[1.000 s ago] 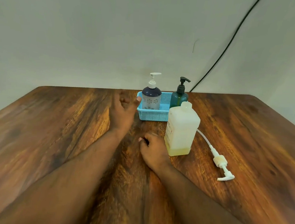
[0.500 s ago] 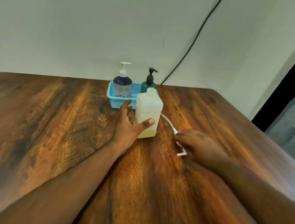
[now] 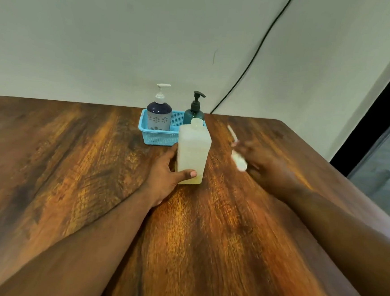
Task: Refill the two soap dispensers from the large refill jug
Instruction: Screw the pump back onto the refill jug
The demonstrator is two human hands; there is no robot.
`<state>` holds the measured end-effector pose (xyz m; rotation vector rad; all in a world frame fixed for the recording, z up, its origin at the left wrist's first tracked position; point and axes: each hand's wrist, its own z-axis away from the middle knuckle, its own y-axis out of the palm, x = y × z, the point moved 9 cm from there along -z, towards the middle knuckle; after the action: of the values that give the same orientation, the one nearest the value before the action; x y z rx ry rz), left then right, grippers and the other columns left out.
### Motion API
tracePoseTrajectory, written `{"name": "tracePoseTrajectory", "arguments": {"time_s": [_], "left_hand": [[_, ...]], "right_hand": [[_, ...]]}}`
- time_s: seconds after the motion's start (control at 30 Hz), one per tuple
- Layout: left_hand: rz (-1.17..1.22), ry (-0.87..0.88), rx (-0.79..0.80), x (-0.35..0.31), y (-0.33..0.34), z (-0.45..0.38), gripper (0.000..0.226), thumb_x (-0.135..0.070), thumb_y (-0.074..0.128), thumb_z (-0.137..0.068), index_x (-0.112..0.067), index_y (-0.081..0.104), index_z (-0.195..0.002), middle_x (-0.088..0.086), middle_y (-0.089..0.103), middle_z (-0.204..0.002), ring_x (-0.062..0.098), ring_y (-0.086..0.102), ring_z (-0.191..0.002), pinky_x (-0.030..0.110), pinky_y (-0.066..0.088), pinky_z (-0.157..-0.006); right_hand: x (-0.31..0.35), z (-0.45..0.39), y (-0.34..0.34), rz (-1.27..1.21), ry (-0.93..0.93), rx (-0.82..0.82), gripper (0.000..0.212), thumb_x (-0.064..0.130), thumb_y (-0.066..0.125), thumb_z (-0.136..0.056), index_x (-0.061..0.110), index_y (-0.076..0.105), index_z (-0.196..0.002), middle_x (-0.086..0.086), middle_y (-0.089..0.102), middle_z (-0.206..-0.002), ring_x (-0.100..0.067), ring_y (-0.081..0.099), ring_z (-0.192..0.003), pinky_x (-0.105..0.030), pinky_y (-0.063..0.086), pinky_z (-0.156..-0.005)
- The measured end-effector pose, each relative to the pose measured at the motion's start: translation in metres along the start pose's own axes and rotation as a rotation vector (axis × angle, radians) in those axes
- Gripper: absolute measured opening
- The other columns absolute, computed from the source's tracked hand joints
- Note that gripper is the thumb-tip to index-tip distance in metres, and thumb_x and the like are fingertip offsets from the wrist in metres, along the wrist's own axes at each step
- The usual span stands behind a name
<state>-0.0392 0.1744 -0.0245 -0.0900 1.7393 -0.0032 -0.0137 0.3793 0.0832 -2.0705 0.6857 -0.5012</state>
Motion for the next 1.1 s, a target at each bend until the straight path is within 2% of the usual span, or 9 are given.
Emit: {"name": "tracePoseTrajectory", "arguments": {"time_s": [0.03,0.13,0.27,0.43,0.53,0.7,0.87,1.0,1.1], "left_hand": [[0.006,-0.003,0.002,0.001,0.0,0.0,0.084,-0.006,0.082,-0.074,-0.029,0.042,-0.145,-0.026,0.057,-0.115,-0.008,0.054,-0.107,0.013,0.052,-0.081],[0.009,-0.006,-0.008,0.002,-0.001,0.0,0.085,-0.006,0.082,-0.075,-0.029,0.041,-0.145,-0.028,0.056,-0.114,-0.009,0.053,-0.105,0.011,0.051,-0.081],[-0.012,-0.002,-0.014,0.001,-0.001,0.001,0.089,-0.009,0.083,-0.075,-0.029,0.037,-0.149,-0.021,0.055,-0.121,-0.003,0.052,-0.109,0.009,0.049,-0.076],[-0.036,0.007,-0.018,-0.004,-0.001,0.004,0.087,-0.012,0.082,-0.077,-0.03,0.036,-0.149,-0.021,0.054,-0.121,-0.003,0.048,-0.111,0.007,0.046,-0.075],[-0.045,0.006,-0.027,-0.005,-0.001,0.006,0.086,-0.012,0.082,-0.077,-0.034,0.035,-0.146,-0.032,0.05,-0.109,-0.009,0.049,-0.103,0.004,0.045,-0.071],[-0.059,-0.006,-0.02,-0.004,0.0,0.006,0.085,-0.013,0.082,-0.077,-0.026,0.038,-0.149,-0.026,0.052,-0.113,-0.01,0.049,-0.102,0.007,0.045,-0.075],[-0.034,-0.016,-0.017,0.001,-0.001,0.004,0.089,-0.014,0.083,-0.076,-0.027,0.036,-0.151,-0.012,0.053,-0.134,0.007,0.047,-0.124,0.022,0.044,-0.095],[-0.036,0.002,-0.02,0.002,-0.001,0.003,0.088,-0.012,0.083,-0.076,-0.027,0.038,-0.149,-0.017,0.053,-0.128,0.0,0.05,-0.115,0.008,0.045,-0.077],[-0.023,-0.002,-0.019,0.005,-0.002,0.0,0.09,-0.011,0.084,-0.075,-0.027,0.037,-0.15,-0.02,0.052,-0.126,0.002,0.047,-0.12,0.008,0.043,-0.081]], "right_hand": [[-0.001,-0.008,-0.022,-0.122,0.096,-0.126,0.037,0.008,0.063,-0.089,0.013,0.06,-0.125,0.001,0.061,-0.121,-0.02,0.06,-0.11,-0.023,0.047,-0.096],[0.009,-0.032,-0.074,-0.438,0.249,-0.372,0.04,0.026,0.065,-0.092,0.035,0.055,-0.13,0.011,0.064,-0.12,-0.01,0.063,-0.109,-0.034,0.051,-0.096],[0.035,-0.066,-0.118,-0.63,0.166,-0.497,0.037,0.021,0.056,-0.097,0.01,0.053,-0.132,-0.004,0.065,-0.117,-0.017,0.065,-0.107,-0.041,0.054,-0.094],[0.051,-0.089,-0.13,-0.644,0.139,-0.514,0.036,0.018,0.053,-0.097,0.008,0.052,-0.131,0.005,0.062,-0.097,-0.021,0.07,-0.091,-0.039,0.058,-0.083],[0.055,-0.096,-0.126,-0.608,0.147,-0.49,0.037,0.021,0.054,-0.097,0.011,0.052,-0.132,0.003,0.062,-0.096,-0.022,0.07,-0.09,-0.04,0.059,-0.083],[0.045,-0.103,-0.111,-0.699,0.255,-0.474,0.037,0.019,0.056,-0.097,0.007,0.054,-0.132,0.001,0.063,-0.098,-0.019,0.07,-0.086,-0.04,0.059,-0.083],[0.035,-0.108,-0.071,-0.799,0.403,-0.383,0.027,0.014,0.057,-0.095,0.006,0.061,-0.121,-0.007,0.068,-0.093,-0.02,0.07,-0.086,-0.039,0.06,-0.081],[0.026,-0.109,-0.077,-0.853,0.403,-0.505,0.016,0.013,0.055,-0.097,0.013,0.064,-0.11,-0.008,0.066,-0.088,-0.019,0.068,-0.081,-0.036,0.06,-0.079],[0.015,-0.111,-0.108,-0.866,0.36,-0.626,0.012,0.012,0.053,-0.097,0.016,0.063,-0.101,-0.006,0.062,-0.084,-0.016,0.063,-0.075,-0.037,0.059,-0.078]]}}
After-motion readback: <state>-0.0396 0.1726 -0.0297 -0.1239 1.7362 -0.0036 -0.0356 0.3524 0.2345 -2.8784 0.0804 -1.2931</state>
